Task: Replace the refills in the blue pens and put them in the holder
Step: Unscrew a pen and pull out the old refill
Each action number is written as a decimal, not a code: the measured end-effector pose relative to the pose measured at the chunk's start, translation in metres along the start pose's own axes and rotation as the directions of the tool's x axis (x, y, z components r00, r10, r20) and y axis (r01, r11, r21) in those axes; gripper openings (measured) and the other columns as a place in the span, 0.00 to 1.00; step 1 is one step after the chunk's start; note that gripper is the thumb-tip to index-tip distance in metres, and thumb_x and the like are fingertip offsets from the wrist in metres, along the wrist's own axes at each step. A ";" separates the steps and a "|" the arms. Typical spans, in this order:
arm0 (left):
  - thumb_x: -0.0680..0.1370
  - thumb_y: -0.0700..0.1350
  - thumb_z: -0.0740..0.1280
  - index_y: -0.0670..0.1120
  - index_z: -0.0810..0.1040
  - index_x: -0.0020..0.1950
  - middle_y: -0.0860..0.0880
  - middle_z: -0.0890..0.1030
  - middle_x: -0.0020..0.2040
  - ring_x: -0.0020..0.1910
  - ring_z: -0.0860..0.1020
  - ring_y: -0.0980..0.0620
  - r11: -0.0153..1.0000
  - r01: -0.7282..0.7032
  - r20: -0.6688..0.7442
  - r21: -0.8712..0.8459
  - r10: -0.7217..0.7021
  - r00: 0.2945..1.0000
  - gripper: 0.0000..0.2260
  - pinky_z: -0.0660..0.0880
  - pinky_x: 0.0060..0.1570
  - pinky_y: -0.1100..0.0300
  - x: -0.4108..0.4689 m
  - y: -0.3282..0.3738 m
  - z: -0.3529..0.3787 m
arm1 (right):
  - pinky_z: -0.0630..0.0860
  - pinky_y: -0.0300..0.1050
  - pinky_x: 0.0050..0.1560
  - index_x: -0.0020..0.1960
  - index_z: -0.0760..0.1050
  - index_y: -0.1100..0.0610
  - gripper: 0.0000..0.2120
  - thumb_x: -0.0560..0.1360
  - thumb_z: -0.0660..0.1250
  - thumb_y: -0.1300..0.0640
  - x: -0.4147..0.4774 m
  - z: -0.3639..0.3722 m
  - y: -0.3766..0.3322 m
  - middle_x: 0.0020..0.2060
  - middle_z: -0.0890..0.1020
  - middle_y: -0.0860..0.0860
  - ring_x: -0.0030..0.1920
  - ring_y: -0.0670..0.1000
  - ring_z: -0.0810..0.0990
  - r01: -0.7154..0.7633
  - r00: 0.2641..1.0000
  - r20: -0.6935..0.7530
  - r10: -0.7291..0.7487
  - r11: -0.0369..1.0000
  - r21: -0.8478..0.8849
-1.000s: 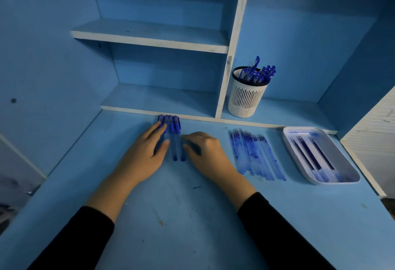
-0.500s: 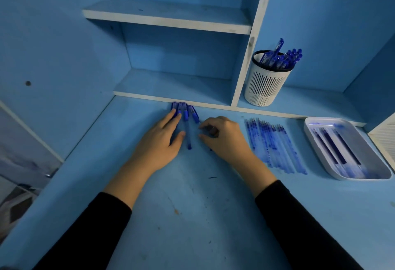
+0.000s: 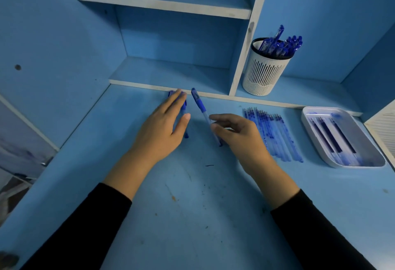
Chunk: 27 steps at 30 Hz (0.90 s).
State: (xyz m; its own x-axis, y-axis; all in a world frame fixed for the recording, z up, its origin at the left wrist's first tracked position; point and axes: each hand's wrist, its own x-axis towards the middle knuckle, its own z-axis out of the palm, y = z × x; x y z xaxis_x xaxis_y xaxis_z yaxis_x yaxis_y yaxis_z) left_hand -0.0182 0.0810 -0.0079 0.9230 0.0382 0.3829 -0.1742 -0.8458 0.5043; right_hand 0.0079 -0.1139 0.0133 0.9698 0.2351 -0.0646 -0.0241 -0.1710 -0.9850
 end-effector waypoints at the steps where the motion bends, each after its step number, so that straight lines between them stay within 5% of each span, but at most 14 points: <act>1: 0.81 0.57 0.54 0.49 0.63 0.78 0.53 0.65 0.77 0.75 0.63 0.56 0.997 0.026 -0.001 -0.070 -0.026 1.000 0.26 0.61 0.71 0.62 -0.002 0.006 0.002 | 0.77 0.38 0.40 0.52 0.82 0.50 0.08 0.76 0.70 0.61 -0.006 -0.002 0.001 0.43 0.83 0.50 0.36 0.43 0.78 0.007 1.000 0.002 -0.007 0.999 0.044; 4: 0.81 0.57 0.57 0.55 0.65 0.76 0.53 0.78 0.66 0.63 0.77 0.56 0.949 0.071 -0.016 -0.306 -0.079 0.997 0.23 0.73 0.63 0.57 -0.009 0.027 0.009 | 0.78 0.37 0.45 0.50 0.83 0.48 0.09 0.75 0.71 0.61 -0.022 -0.008 0.005 0.43 0.84 0.48 0.40 0.43 0.81 0.032 0.999 -0.009 -0.031 0.992 0.123; 9: 0.83 0.42 0.62 0.50 0.68 0.74 0.52 0.83 0.55 0.55 0.81 0.60 0.727 0.100 -0.006 -0.679 -0.142 0.990 0.19 0.75 0.61 0.63 -0.017 0.059 0.020 | 0.78 0.34 0.44 0.50 0.83 0.50 0.10 0.73 0.71 0.63 -0.046 -0.010 0.008 0.40 0.85 0.48 0.40 0.44 0.81 0.091 0.995 -0.058 -0.082 0.977 0.194; 12: 0.81 0.39 0.64 0.51 0.72 0.70 0.50 0.84 0.54 0.52 0.83 0.52 0.599 0.110 -0.020 -0.793 -0.206 0.978 0.17 0.77 0.59 0.55 -0.017 0.068 0.021 | 0.77 0.34 0.43 0.51 0.82 0.52 0.10 0.73 0.71 0.65 -0.055 -0.007 0.008 0.37 0.84 0.46 0.39 0.43 0.81 0.128 0.992 -0.046 -0.121 0.971 0.203; 17: 0.79 0.36 0.67 0.50 0.75 0.65 0.47 0.85 0.51 0.45 0.85 0.50 0.445 0.123 -0.011 -0.887 -0.286 0.958 0.17 0.79 0.50 0.59 -0.018 0.077 0.017 | 0.78 0.38 0.46 0.52 0.82 0.54 0.10 0.73 0.71 0.65 -0.058 -0.006 0.009 0.39 0.85 0.50 0.41 0.46 0.81 0.170 0.985 -0.050 -0.163 0.963 0.208; 20: 0.79 0.36 0.67 0.50 0.77 0.63 0.51 0.85 0.50 0.42 0.83 0.52 0.475 0.133 0.003 -0.870 -0.265 0.964 0.15 0.78 0.49 0.61 -0.018 0.072 0.012 | 0.80 0.43 0.48 0.53 0.82 0.56 0.09 0.74 0.70 0.64 -0.056 -0.014 0.010 0.43 0.84 0.57 0.44 0.50 0.82 0.197 0.977 -0.121 -0.174 0.956 0.218; 27: 0.77 0.36 0.70 0.53 0.81 0.56 0.55 0.85 0.50 0.42 0.79 0.54 0.622 0.201 0.211 -0.756 -0.059 0.976 0.13 0.77 0.48 0.62 -0.033 0.063 0.011 | 0.78 0.40 0.49 0.58 0.78 0.54 0.13 0.74 0.69 0.61 -0.053 -0.028 0.009 0.45 0.84 0.53 0.48 0.50 0.82 0.255 0.964 -0.146 -0.220 0.922 0.290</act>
State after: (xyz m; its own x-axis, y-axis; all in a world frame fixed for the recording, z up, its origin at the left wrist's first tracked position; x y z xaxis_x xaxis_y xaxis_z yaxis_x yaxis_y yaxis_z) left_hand -0.0556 0.0204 0.0031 0.9833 -0.0255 0.1803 -0.1821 -0.1160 0.9764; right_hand -0.0367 -0.1548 0.0122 0.9760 0.1250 0.1782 0.1544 0.1797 -0.9715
